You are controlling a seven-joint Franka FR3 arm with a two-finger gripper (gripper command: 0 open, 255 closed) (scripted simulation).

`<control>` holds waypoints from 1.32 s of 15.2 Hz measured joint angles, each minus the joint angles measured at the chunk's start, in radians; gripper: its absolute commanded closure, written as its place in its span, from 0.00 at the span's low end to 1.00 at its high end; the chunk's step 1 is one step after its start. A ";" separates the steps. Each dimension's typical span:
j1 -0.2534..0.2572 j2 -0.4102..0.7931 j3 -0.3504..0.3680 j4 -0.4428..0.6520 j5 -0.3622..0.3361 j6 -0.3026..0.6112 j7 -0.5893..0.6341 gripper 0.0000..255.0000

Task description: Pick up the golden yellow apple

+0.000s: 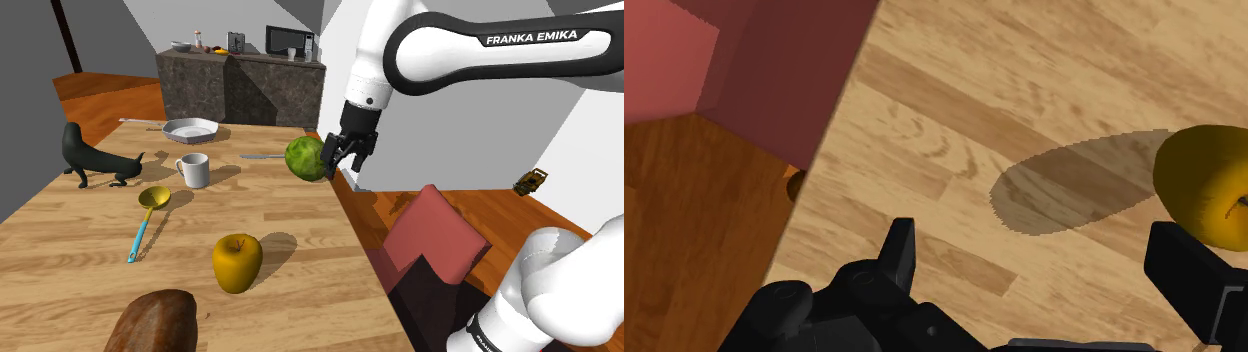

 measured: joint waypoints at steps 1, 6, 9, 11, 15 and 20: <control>0.005 0.030 0.013 0.017 0.008 0.008 0.021 0.00; 0.030 0.169 0.073 0.093 0.041 0.048 0.121 0.00; 0.043 0.280 0.103 0.174 0.047 0.064 0.180 0.00; 0.058 0.344 0.125 0.219 0.050 0.079 0.224 0.00; 0.088 0.480 0.157 0.321 0.049 0.101 0.306 0.00; 0.123 0.637 0.175 0.467 0.034 0.099 0.379 0.00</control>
